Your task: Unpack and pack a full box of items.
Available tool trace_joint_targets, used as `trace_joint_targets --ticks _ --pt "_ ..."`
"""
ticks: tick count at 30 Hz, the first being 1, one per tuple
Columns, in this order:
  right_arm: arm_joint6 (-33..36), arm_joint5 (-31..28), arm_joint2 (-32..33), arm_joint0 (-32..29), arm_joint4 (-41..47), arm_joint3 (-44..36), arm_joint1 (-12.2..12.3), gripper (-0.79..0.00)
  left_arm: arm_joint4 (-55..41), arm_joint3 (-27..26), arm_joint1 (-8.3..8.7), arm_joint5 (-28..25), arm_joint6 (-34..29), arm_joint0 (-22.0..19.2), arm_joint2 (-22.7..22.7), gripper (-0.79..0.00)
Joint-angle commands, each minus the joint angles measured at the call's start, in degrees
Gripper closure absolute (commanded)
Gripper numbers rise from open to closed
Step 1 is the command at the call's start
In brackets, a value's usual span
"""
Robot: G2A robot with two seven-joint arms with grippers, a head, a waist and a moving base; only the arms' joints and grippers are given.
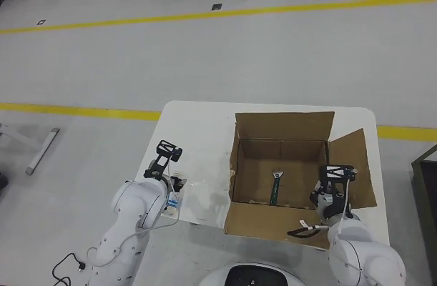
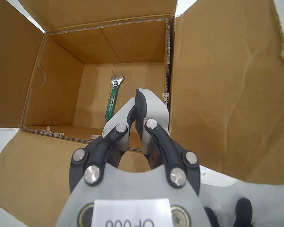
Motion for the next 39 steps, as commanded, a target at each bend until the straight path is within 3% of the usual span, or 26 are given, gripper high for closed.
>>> trace_joint_targets --ticks 1,10,21,27,30,39 --pt "0.01 0.0 0.0 0.0 0.0 0.01 0.0 0.0 0.0 0.0 0.0 0.0 0.0 0.0 0.0 -0.785" --pt "-1.38 -2.07 -0.52 0.3 -0.88 2.11 -0.25 0.0 0.0 0.0 0.0 0.0 0.0 0.0 0.0 -0.785" --pt "3.99 1.92 -13.0 20.39 -2.09 22.87 -5.49 0.0 0.0 0.0 0.0 0.0 0.0 0.0 0.0 -0.785" --pt "7.42 3.21 -18.1 27.31 0.27 33.7 -8.77 0.0 0.0 0.0 0.0 0.0 0.0 0.0 0.0 -0.785" --pt "7.03 3.23 -19.5 28.61 0.81 37.04 -9.87 0.0 0.0 0.0 0.0 0.0 0.0 0.0 0.0 -0.785" --pt "7.03 3.23 -19.5 28.61 0.81 37.04 -9.87 0.0 0.0 0.0 0.0 0.0 0.0 0.0 0.0 -0.785"
